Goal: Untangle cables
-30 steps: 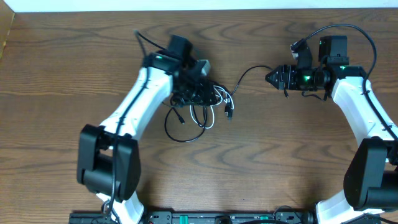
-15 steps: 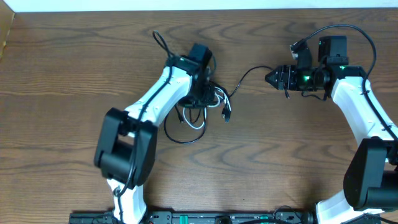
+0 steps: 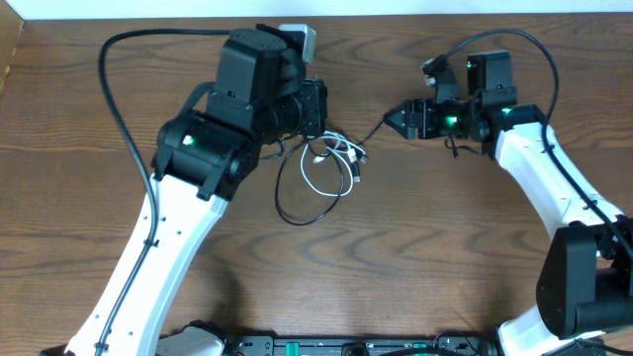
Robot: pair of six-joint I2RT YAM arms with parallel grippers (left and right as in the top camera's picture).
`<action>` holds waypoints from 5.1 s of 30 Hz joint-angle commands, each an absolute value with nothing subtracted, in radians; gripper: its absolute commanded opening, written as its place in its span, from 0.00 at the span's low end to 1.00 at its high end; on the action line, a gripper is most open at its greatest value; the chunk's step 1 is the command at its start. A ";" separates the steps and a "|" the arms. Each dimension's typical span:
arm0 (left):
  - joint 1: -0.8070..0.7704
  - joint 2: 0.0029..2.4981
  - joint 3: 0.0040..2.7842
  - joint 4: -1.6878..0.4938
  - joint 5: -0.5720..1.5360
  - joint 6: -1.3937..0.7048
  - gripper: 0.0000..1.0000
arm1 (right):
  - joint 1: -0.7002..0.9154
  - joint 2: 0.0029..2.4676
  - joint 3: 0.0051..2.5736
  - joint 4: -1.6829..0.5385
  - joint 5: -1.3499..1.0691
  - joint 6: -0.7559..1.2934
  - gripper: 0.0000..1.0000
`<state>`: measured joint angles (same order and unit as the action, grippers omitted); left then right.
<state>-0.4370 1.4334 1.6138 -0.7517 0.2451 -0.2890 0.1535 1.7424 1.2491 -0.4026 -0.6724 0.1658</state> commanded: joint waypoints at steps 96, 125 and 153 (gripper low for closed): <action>0.191 1.179 1.618 -1.009 1.059 -0.078 0.08 | 0.370 2.118 1.249 -0.385 -0.417 0.500 0.73; 0.387 1.180 1.618 -1.008 1.089 0.088 0.08 | 0.315 1.917 1.533 -0.733 -0.553 -0.023 0.99; 0.118 1.428 1.618 -0.842 1.571 -0.088 0.08 | 0.467 1.794 1.630 -0.204 -1.163 -0.251 0.93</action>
